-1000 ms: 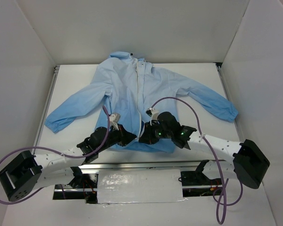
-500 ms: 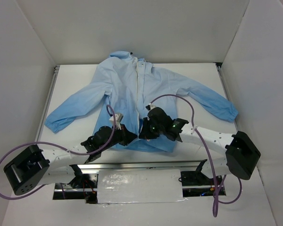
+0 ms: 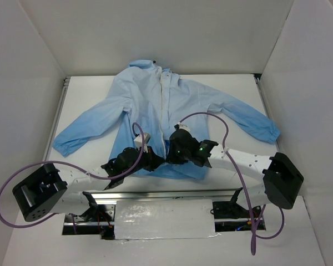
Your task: Zip up the jacket
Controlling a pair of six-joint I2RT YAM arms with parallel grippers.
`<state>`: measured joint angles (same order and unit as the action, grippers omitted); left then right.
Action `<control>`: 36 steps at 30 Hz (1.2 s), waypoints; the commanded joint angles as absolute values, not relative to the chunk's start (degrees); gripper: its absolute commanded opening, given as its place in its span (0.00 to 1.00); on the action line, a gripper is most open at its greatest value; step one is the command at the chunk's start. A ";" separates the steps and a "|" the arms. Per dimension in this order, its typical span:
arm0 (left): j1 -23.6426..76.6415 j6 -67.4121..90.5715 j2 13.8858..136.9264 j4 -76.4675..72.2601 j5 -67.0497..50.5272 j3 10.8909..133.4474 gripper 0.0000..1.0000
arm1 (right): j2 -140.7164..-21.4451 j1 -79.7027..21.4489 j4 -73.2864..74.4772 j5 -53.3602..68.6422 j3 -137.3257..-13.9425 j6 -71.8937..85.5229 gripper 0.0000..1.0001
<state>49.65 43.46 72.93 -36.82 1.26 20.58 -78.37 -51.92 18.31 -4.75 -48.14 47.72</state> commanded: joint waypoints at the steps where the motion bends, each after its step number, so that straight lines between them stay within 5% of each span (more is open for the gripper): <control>1: 52.56 42.45 74.44 -38.31 -3.43 20.83 0.00 | -78.66 -49.66 12.12 -10.02 -57.12 47.73 0.00; 12: 53.79 41.57 76.29 -38.58 -4.57 19.95 0.00 | -83.40 -45.27 16.96 -3.08 -64.16 39.02 0.00; 17: 53.79 42.80 74.45 -36.21 -1.58 20.13 0.00 | -78.15 -45.61 10.74 8.91 -55.75 33.85 0.00; 19: 53.79 42.98 73.57 -35.95 -1.76 20.74 0.00 | -72.11 -46.05 2.84 14.30 -46.96 31.13 0.07; 22: 53.79 42.98 72.25 -37.26 -3.16 21.01 0.00 | -65.60 -45.97 -4.64 21.70 -37.55 30.76 0.34; 24: 53.79 43.50 71.55 -38.40 -3.52 20.66 0.00 | -61.81 -45.97 -8.67 24.77 -32.81 32.33 0.40; 36: 53.70 43.68 69.79 -39.99 -5.10 19.69 0.00 | -63.97 -45.97 -11.25 21.63 -29.35 31.64 0.44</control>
<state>53.45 43.03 71.85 -35.59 -3.09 19.70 -62.19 -45.76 -8.27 23.31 -27.75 32.99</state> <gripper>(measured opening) 0.075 0.446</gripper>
